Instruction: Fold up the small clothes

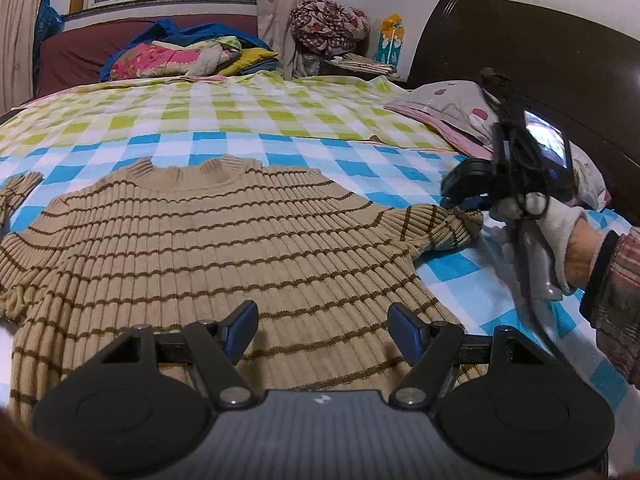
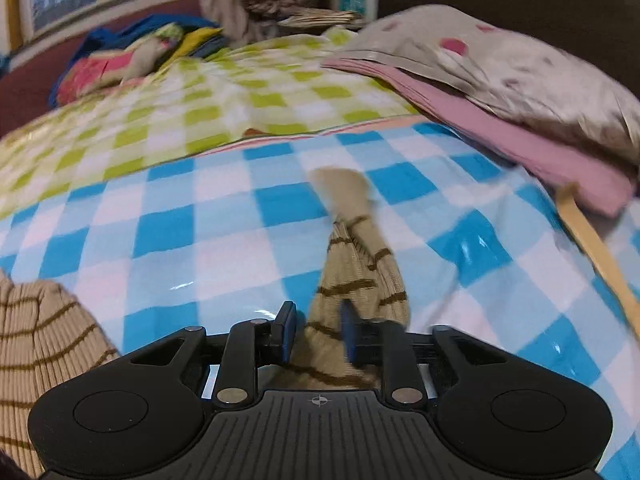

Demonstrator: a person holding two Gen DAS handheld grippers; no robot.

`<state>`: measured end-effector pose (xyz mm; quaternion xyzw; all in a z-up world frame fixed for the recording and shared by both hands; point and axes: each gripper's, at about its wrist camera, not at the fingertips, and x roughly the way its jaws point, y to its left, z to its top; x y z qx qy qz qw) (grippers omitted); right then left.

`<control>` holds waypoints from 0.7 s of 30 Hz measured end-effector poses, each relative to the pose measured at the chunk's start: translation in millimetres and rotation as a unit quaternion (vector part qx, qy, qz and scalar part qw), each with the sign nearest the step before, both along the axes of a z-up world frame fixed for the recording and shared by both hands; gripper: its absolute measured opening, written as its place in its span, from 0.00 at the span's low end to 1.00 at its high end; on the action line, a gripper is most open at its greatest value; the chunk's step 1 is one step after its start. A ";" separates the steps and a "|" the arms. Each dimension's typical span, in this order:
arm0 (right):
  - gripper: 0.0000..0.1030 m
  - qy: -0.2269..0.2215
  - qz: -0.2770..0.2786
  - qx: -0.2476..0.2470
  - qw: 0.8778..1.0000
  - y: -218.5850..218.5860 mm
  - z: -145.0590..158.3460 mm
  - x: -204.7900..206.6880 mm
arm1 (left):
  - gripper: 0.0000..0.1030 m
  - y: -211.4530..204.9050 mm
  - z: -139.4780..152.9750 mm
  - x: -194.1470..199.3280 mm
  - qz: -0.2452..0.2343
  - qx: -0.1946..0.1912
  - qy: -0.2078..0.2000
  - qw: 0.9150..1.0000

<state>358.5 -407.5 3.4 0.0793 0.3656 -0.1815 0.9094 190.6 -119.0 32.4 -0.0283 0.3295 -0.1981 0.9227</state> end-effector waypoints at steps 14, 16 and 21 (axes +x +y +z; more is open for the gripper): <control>0.06 -0.177 0.215 0.171 0.945 83.2 93.5 -63.2 | 0.75 58.7 20.8 -38.3 0.036 0.021 -0.032 0.999; 0.10 -0.138 0.302 0.183 0.925 120.4 86.2 -73.1 | 0.75 71.6 16.2 -49.9 0.038 0.039 -0.028 0.998; 0.12 -0.017 0.381 0.055 0.923 193.3 28.6 -93.9 | 0.75 100.5 0.3 -76.2 0.045 0.068 -0.008 0.997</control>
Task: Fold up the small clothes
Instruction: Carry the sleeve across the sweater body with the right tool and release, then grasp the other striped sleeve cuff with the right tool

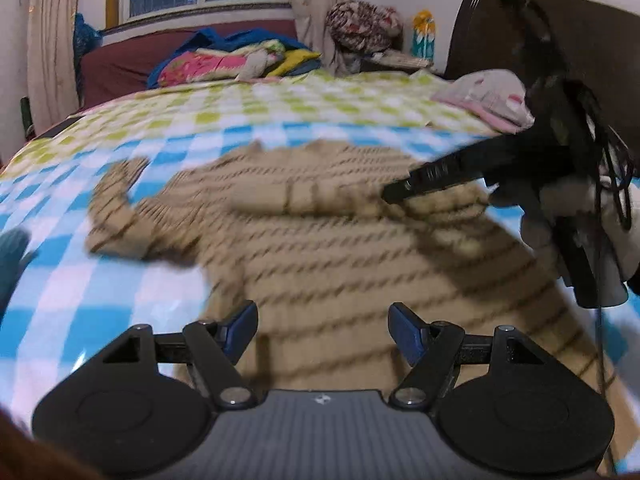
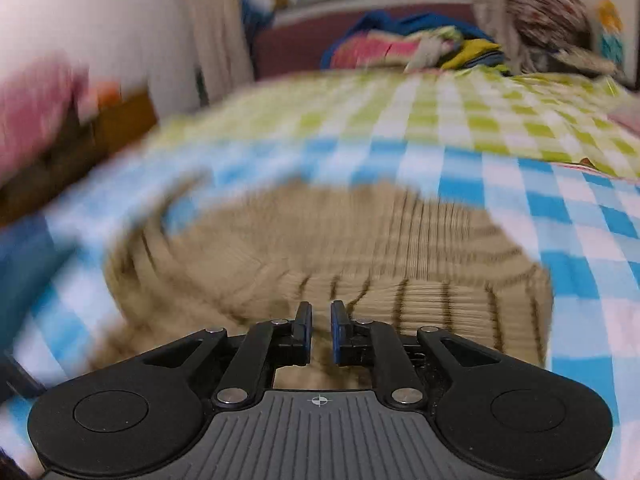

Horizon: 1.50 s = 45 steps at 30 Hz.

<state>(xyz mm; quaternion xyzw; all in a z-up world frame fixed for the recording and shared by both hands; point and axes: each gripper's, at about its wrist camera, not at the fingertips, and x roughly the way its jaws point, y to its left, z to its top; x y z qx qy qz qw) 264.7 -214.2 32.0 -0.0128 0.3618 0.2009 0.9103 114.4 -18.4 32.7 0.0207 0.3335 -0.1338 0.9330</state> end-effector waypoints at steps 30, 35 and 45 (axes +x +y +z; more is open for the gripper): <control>0.15 -0.066 0.060 -0.148 0.985 118.7 -13.4 10.1 | 0.75 66.5 -8.3 -8.5 0.048 -0.063 0.007 0.997; 0.22 -0.062 0.081 -0.157 0.982 120.9 -17.2 -1.9 | 0.75 69.3 -8.9 -9.1 0.047 -0.063 0.009 0.997; 0.23 -0.061 -0.076 -0.059 0.994 37.3 -0.3 -3.8 | 0.75 64.4 -20.7 -8.5 0.047 -0.052 0.027 0.997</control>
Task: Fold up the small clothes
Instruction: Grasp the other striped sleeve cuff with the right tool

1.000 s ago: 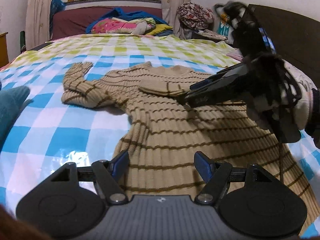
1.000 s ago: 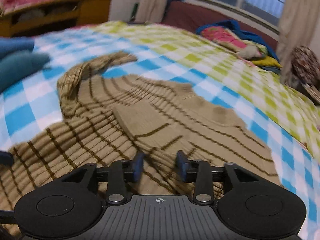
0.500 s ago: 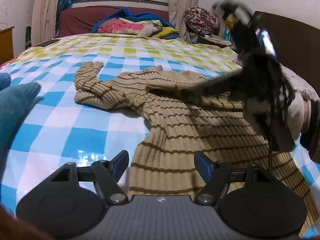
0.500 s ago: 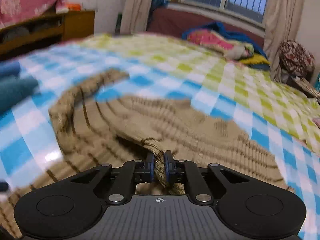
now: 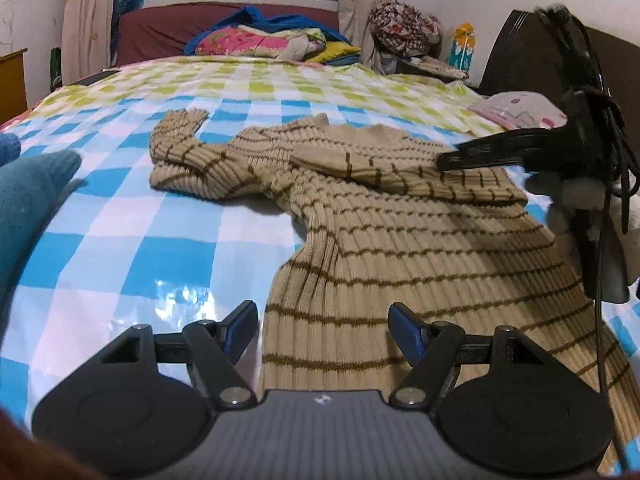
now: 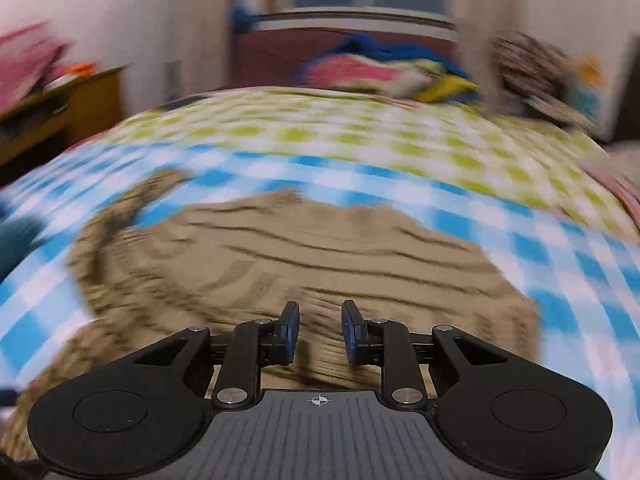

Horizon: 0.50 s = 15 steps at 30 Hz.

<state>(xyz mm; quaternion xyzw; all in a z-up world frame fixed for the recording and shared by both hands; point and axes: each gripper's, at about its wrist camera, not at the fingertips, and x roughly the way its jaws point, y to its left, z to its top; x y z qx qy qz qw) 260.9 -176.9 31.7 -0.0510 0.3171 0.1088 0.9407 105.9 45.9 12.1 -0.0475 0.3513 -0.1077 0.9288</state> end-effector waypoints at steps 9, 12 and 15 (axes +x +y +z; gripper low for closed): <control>0.23 0.036 -0.052 -0.004 0.998 -26.0 -8.9 0.1 | 0.75 -13.7 -6.0 -9.9 -0.010 0.051 0.008 0.999; 0.23 0.018 -0.034 0.003 0.999 -17.0 -0.5 -5.4 | 0.75 -10.6 -3.9 -14.7 0.002 0.045 0.014 0.999; 0.23 0.013 -0.024 0.012 1.000 -6.0 -0.3 -0.3 | 0.75 -9.2 -0.9 -17.2 0.010 0.040 0.011 0.999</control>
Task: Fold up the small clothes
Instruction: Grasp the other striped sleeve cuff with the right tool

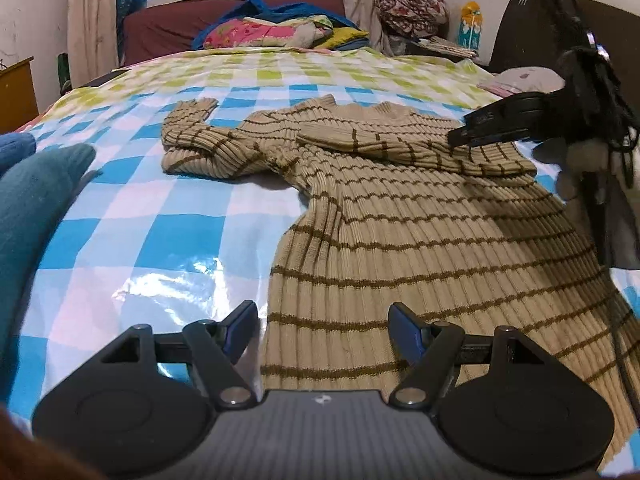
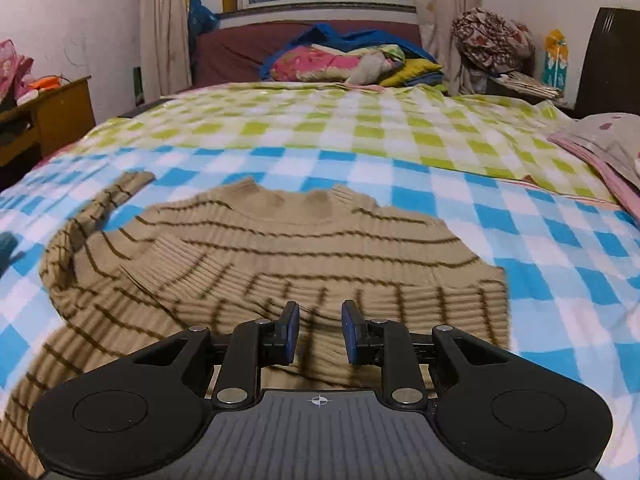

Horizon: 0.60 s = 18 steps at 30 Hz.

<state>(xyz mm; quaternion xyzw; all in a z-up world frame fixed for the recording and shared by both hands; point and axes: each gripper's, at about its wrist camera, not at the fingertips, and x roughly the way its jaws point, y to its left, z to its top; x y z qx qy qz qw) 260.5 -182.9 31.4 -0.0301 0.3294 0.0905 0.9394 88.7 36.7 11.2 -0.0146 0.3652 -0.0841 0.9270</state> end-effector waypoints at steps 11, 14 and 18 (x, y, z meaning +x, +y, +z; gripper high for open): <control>0.23 0.032 0.032 -0.020 0.999 39.0 2.6 10.6 | 0.75 13.8 -1.9 2.3 -0.004 -0.025 0.000 1.000; 0.23 0.039 0.063 -0.004 0.997 67.2 12.8 17.1 | 0.75 23.2 0.0 2.9 0.000 -0.036 -0.002 0.999; 0.23 0.053 0.118 0.020 0.991 122.4 24.6 30.9 | 0.75 39.7 4.1 4.1 0.018 -0.048 -0.013 0.999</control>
